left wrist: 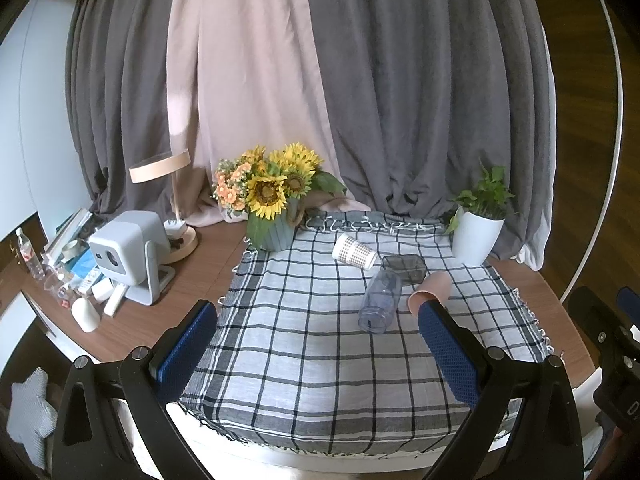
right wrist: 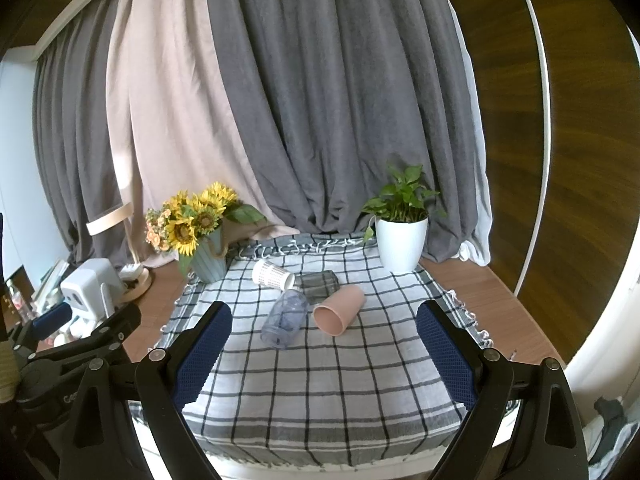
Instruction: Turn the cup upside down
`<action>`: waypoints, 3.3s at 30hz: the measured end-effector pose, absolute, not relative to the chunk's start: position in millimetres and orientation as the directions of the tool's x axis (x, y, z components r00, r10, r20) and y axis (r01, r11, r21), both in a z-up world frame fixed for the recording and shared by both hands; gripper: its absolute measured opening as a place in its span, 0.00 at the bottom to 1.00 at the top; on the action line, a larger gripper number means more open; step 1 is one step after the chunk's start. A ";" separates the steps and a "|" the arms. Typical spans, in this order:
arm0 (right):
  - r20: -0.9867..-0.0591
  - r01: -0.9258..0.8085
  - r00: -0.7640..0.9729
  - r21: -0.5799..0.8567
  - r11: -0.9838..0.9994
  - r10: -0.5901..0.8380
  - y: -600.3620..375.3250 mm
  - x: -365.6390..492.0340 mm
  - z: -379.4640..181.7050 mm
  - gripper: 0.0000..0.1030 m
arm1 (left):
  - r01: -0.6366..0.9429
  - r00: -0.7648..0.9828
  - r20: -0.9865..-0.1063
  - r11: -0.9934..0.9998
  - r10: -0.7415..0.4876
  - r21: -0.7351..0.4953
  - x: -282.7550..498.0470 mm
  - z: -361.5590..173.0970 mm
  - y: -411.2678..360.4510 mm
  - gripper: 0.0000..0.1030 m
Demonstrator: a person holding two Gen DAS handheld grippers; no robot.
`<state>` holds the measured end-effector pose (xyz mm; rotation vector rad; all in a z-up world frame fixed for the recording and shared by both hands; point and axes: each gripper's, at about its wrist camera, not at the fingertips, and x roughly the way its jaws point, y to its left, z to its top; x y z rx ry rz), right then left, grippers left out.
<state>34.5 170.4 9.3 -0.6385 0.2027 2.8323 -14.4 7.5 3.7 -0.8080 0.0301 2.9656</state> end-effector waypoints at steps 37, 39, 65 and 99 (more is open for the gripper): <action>-0.836 0.062 -0.549 -0.031 -0.998 -0.009 168.7 -349.2 -107.3 0.91 | 0.214 -0.540 -0.840 -0.974 -0.053 -0.076 -327.9 -144.1 -24.6 1.00; -0.860 0.102 -0.510 -0.045 -0.994 -0.013 163.6 -370.3 -118.8 0.91 | 0.234 -0.523 -0.850 -0.969 -0.056 -0.080 -338.7 -154.9 -25.4 1.00; -0.986 0.392 -0.095 -0.163 -0.905 0.136 127.8 -520.7 -248.9 0.71 | 0.390 -0.341 -0.940 -0.911 -0.012 -0.130 -415.5 -239.5 -25.8 0.99; -0.904 -0.175 -0.405 0.222 -0.959 -0.135 198.4 -251.6 -123.6 0.64 | 0.040 -0.569 -0.822 -0.999 -0.017 -0.007 -235.2 -123.4 -7.5 0.99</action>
